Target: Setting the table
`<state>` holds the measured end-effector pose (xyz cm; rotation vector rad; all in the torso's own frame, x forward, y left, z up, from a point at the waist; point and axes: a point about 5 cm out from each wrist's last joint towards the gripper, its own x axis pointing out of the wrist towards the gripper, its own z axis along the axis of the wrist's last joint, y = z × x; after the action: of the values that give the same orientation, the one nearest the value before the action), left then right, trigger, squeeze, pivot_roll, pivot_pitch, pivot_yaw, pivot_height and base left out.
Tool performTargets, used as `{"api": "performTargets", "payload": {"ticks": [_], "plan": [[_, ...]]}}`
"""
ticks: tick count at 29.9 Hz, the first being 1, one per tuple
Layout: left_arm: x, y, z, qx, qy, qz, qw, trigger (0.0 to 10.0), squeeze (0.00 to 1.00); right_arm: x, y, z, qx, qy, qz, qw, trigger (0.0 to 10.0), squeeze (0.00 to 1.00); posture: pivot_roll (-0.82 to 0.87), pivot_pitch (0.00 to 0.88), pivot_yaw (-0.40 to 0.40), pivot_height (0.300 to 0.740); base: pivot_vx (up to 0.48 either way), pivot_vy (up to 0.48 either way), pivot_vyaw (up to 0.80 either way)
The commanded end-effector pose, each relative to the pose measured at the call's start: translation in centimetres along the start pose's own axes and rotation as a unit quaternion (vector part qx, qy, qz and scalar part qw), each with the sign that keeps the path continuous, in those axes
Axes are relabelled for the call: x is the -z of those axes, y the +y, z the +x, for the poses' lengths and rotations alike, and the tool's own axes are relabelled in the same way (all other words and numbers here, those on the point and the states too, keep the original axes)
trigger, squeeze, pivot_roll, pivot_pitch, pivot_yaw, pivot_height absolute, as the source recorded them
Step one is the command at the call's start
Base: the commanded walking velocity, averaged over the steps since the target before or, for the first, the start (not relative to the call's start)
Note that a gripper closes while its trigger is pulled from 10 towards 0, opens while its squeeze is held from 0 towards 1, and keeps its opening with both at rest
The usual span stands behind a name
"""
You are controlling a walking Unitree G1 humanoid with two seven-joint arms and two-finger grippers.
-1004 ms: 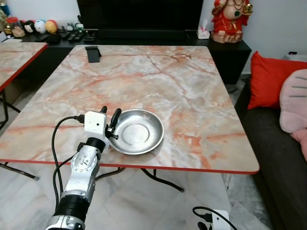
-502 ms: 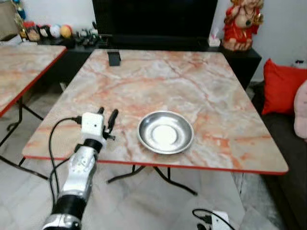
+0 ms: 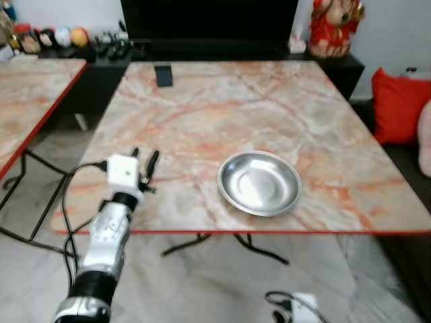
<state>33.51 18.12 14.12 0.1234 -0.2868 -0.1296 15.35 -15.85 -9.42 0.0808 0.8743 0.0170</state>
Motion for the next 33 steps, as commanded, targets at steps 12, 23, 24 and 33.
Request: {"api": "performTargets", "payload": {"ticks": [12, 23, 24, 33], "plan": [[-0.24, -0.23, 0.2, 0.004, 0.001, -0.004, 1.0, 10.0, 0.0, -0.1, -0.72, -0.02, 0.015, 0.001, 0.009, 1.0, 10.0, 0.0, 0.05, 0.0, 0.033, 0.74, 0.0, 0.308, 0.6], [-0.41, 0.2, 0.22, -0.005, 0.0, -0.003, 1.0, 10.0, 0.0, -0.29, -0.75, 0.06, 0.008, 0.002, 0.021, 1.0, 10.0, 0.0, 0.07, 0.0, 0.029, 0.74, 0.0, 0.306, 0.0], [-0.35, 0.22, 0.18, -0.005, 0.001, -0.003, 1.0, 10.0, 0.0, -0.3, -0.75, 0.06, 0.008, 0.002, 0.024, 1.0, 10.0, 0.0, 0.07, 0.0, 0.029, 0.74, 0.0, 0.304, 0.0], [-0.07, 0.06, -0.15, -0.01, 0.006, -0.006, 1.0, 10.0, 0.0, -0.33, -0.91, 0.06, 0.008, 0.003, 0.016, 1.0, 10.0, 0.0, 0.07, 0.0, 0.022, 0.74, 0.0, 0.308, 0.0]]}}
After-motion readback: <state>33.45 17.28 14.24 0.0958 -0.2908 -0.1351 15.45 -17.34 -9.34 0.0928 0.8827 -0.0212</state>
